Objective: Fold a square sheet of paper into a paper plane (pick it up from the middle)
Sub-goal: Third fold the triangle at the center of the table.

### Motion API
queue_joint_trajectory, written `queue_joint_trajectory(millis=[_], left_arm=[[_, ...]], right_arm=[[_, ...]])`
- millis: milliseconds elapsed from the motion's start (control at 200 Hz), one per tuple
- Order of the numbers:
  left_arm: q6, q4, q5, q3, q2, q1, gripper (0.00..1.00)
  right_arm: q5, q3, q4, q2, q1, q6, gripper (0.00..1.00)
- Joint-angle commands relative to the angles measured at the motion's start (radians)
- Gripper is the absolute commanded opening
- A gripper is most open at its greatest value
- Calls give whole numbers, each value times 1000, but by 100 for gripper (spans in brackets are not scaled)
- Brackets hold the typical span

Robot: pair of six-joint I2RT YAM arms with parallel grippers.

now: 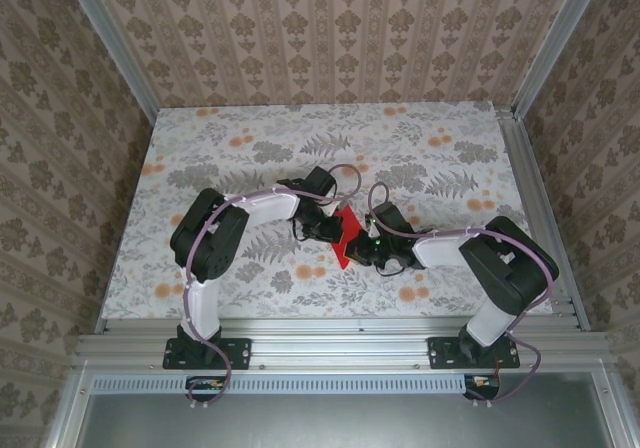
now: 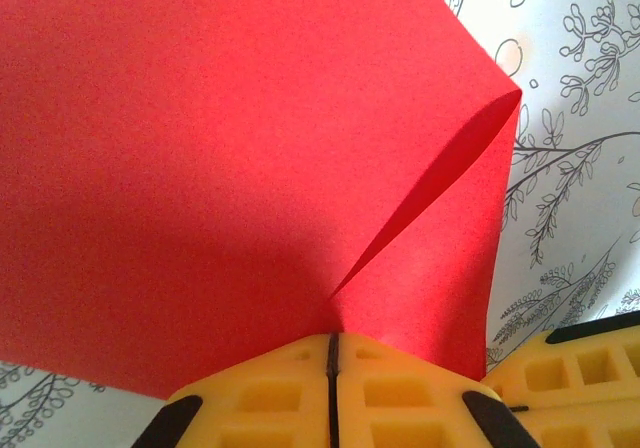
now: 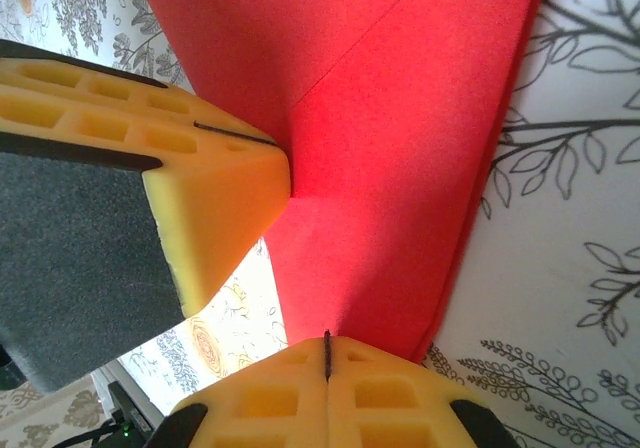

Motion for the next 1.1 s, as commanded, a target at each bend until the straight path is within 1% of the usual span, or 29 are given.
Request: queue_joint_trajectory(millis=[0, 245, 675, 920, 1095], left_arm=[[-6, -61, -115, -66, 109, 3, 9], [-4, -56, -112, -69, 120, 4, 9], [0, -51, -113, -80, 126, 13, 8], [4, -55, -116, -77, 128, 16, 8], [8, -59, -116, -73, 131, 18, 8]], right_arm=[[-13, -17, 44, 27, 13, 18, 5], [-18, -20, 53, 48, 37, 14, 6], [12, -20, -64, 16, 79, -39, 6], [51, -37, -164, -23, 109, -69, 5], [55, -62, -166, -42, 122, -62, 6]])
